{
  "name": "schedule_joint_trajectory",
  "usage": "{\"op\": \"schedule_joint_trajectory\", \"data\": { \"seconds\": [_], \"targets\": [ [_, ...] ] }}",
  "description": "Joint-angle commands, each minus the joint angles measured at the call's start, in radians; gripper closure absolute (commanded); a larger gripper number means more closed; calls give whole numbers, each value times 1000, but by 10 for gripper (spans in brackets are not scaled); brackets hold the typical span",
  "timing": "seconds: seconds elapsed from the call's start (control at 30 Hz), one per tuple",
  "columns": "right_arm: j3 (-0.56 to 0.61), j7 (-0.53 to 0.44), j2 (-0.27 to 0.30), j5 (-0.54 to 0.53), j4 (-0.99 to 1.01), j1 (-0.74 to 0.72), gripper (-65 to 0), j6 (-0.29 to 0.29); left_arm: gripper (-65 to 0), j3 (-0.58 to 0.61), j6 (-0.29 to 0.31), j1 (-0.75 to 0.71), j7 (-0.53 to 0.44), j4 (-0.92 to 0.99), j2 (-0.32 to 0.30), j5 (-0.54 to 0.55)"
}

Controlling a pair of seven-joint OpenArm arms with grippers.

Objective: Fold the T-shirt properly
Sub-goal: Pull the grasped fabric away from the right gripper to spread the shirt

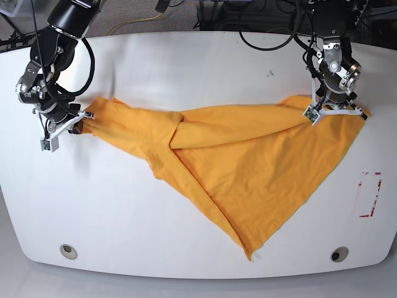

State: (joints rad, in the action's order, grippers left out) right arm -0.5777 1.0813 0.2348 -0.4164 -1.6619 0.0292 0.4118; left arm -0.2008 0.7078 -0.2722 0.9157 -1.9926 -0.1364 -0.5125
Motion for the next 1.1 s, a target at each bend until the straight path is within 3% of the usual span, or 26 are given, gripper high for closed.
{"op": "schedule_joint_trajectory", "data": {
  "seconds": [0.0,0.23,0.47,0.7,1.07],
  "targets": [
    [-6,-11,8,-8,-19,-2,0,2,0,-27,-10,-22,-8,-20,-10,27],
    [-6,-8,4,-8,-19,24,0,3,0,-102,-10,-126,-162,-17,-6,59],
    [-5,-8,-8,-8,-19,4,0,3,0,-139,-10,-201,-163,-12,-7,102],
    [-1,-6,-7,-8,-14,-16,0,3,0,-208,-10,-244,-165,-15,-13,239],
    [0,-6,-2,-8,-14,2,0,5,0,-203,-10,-327,-166,-18,-6,248]
  ]
}}
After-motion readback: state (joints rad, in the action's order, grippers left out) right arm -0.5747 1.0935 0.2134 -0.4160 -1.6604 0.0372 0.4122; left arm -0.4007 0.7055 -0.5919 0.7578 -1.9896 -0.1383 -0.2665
